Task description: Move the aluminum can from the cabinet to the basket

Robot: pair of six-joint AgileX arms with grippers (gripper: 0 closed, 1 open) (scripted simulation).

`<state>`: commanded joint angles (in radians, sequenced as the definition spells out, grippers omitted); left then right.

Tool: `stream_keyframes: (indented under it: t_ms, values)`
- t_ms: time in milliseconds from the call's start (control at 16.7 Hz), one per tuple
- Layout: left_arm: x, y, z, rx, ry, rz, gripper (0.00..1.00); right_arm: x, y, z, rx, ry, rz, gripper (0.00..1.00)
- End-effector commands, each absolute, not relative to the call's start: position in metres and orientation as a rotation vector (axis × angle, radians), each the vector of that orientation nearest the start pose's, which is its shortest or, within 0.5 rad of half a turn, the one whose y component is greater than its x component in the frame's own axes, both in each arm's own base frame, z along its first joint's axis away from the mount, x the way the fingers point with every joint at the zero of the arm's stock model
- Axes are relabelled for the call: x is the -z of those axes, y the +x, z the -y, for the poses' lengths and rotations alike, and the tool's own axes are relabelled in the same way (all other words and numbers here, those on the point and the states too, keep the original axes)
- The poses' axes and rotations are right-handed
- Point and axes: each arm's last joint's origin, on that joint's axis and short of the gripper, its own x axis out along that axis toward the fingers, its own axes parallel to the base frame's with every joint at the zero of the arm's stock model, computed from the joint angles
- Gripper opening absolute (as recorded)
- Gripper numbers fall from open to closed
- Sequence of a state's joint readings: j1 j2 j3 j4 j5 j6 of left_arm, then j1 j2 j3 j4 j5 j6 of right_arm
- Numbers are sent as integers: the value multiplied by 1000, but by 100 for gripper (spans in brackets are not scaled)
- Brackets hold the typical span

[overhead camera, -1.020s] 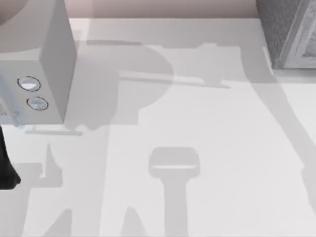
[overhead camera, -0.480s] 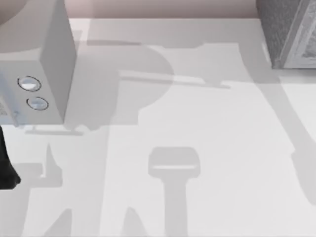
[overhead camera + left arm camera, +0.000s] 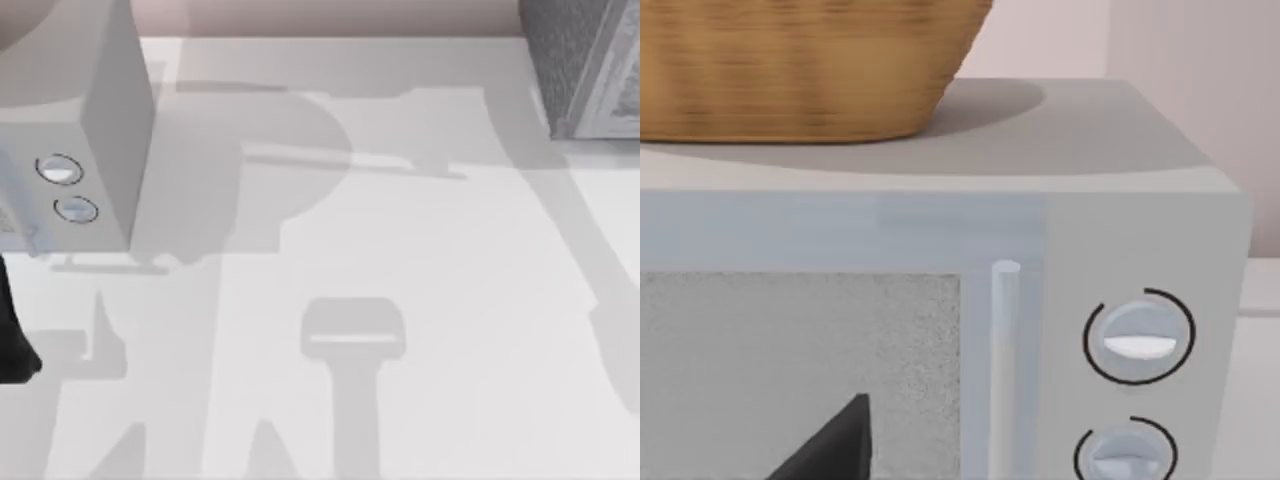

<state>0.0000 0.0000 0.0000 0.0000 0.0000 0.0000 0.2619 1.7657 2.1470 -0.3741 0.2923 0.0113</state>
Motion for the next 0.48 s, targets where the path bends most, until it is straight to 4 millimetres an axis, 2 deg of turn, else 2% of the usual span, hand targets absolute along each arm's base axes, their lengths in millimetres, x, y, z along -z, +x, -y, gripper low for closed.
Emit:
stream_keyframes:
  t_ms: [420, 480]
  values:
    - [-160, 106, 1, 0, 0, 0, 100, -507, 367, -97, 11, -2, 11, 2]
    - [-160, 106, 1, 0, 0, 0, 100, -507, 367, -97, 11, -2, 11, 0]
